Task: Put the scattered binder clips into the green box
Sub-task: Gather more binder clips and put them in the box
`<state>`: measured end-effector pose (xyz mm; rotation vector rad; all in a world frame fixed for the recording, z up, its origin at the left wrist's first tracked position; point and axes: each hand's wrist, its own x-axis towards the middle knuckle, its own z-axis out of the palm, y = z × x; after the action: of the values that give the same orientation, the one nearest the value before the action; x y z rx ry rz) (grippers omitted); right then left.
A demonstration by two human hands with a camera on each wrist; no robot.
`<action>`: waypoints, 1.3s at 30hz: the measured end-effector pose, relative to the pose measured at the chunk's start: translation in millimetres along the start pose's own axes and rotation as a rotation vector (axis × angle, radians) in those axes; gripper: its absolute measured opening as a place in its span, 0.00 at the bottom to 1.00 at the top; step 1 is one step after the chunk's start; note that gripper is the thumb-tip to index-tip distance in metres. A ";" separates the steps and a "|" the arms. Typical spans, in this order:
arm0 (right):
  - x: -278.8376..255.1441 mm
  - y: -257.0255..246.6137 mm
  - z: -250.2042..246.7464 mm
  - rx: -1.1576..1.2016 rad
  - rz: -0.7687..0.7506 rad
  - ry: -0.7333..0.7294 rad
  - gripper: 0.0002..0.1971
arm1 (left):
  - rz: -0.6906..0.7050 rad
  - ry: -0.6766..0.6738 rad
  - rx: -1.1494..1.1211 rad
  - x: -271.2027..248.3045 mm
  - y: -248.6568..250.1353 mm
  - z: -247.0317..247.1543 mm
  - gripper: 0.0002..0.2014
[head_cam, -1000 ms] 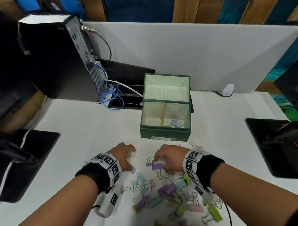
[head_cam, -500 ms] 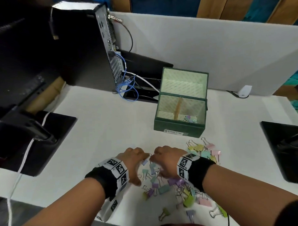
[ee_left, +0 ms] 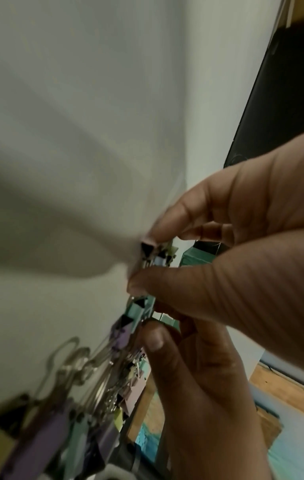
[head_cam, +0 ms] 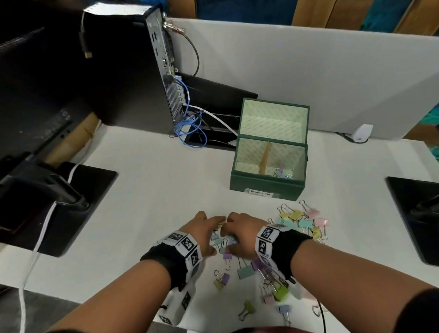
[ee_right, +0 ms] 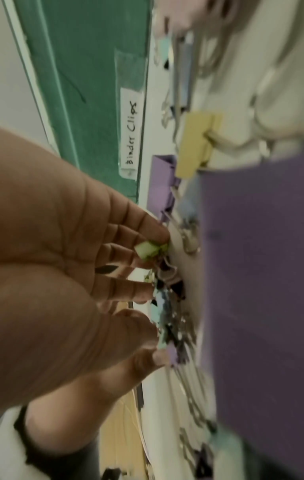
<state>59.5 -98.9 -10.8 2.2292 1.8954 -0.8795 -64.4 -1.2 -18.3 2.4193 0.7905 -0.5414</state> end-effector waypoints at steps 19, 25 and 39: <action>11.5 13.5 -11.3 0.158 0.160 0.034 0.14 | 0.005 0.097 -0.079 19.3 5.2 -0.8 0.08; 8.8 27.9 -25.5 0.240 0.192 0.043 0.14 | 0.039 0.100 -0.094 27.7 2.9 0.2 0.18; -23.6 57.7 -75.9 0.800 0.360 0.329 0.07 | -0.093 0.172 -0.538 36.6 1.4 -23.3 0.13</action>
<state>139.3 -101.0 46.4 3.1991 1.2585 -1.4522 -31.3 27.0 -18.6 1.9510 0.9800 -0.1247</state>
